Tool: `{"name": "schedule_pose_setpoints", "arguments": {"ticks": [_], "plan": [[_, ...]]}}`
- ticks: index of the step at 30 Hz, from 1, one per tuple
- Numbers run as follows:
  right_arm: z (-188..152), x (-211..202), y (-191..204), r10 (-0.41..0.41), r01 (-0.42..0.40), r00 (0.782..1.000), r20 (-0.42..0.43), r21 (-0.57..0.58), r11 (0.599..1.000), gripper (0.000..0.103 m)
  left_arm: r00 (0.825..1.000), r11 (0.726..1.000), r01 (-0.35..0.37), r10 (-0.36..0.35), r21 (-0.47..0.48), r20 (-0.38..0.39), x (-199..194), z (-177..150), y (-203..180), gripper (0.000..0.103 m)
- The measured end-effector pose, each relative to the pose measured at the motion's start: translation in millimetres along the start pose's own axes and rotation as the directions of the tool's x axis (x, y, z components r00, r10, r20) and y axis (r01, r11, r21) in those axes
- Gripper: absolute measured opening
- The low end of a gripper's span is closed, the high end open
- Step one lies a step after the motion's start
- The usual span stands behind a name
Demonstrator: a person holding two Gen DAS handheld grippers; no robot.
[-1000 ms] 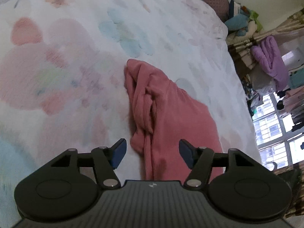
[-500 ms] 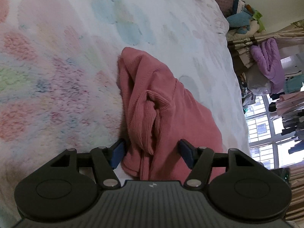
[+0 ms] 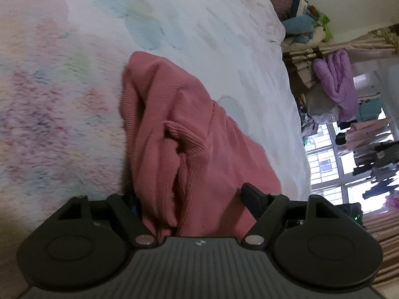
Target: Fold small clothes
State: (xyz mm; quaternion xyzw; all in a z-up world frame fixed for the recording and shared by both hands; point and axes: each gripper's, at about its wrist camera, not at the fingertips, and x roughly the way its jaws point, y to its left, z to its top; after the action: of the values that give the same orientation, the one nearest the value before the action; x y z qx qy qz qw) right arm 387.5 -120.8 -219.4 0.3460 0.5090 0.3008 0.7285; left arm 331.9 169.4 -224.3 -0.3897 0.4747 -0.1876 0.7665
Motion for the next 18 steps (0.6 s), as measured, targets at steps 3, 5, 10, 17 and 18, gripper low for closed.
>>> {"name": "schedule_pose_setpoints", "arguments": {"ticks": [3,5,10,17,18], "plan": [[-1.5,7.8,-0.1,0.007,-0.007,1.0,-0.004,-0.007,1.0,0.078,1.0,1.0,0.001,-0.001,0.01,-0.002,2.5,0.2,-1.8,0.087],[-2.4,12.2,-2.5,0.016,-0.016,1.0,-0.001,0.0,1.0,0.078,1.0,1.0,0.002,-0.002,0.014,-0.004,3.2,0.0,-1.6,0.087],[-3.4,22.3,-4.4,0.021,-0.021,1.0,0.006,-0.003,1.0,0.077,1.0,1.0,0.0,0.0,0.018,-0.007,6.7,0.4,-5.7,0.088],[-4.4,27.5,-3.2,0.05,-0.051,0.998,0.041,0.021,0.998,0.066,1.0,1.0,-0.004,0.004,-0.004,-0.001,8.7,1.7,-3.0,0.077],[-4.0,26.1,-3.6,0.05,-0.051,0.998,0.043,0.026,0.998,0.059,1.0,1.0,-0.003,0.003,0.001,-0.007,7.2,1.1,-3.1,0.073]]}}
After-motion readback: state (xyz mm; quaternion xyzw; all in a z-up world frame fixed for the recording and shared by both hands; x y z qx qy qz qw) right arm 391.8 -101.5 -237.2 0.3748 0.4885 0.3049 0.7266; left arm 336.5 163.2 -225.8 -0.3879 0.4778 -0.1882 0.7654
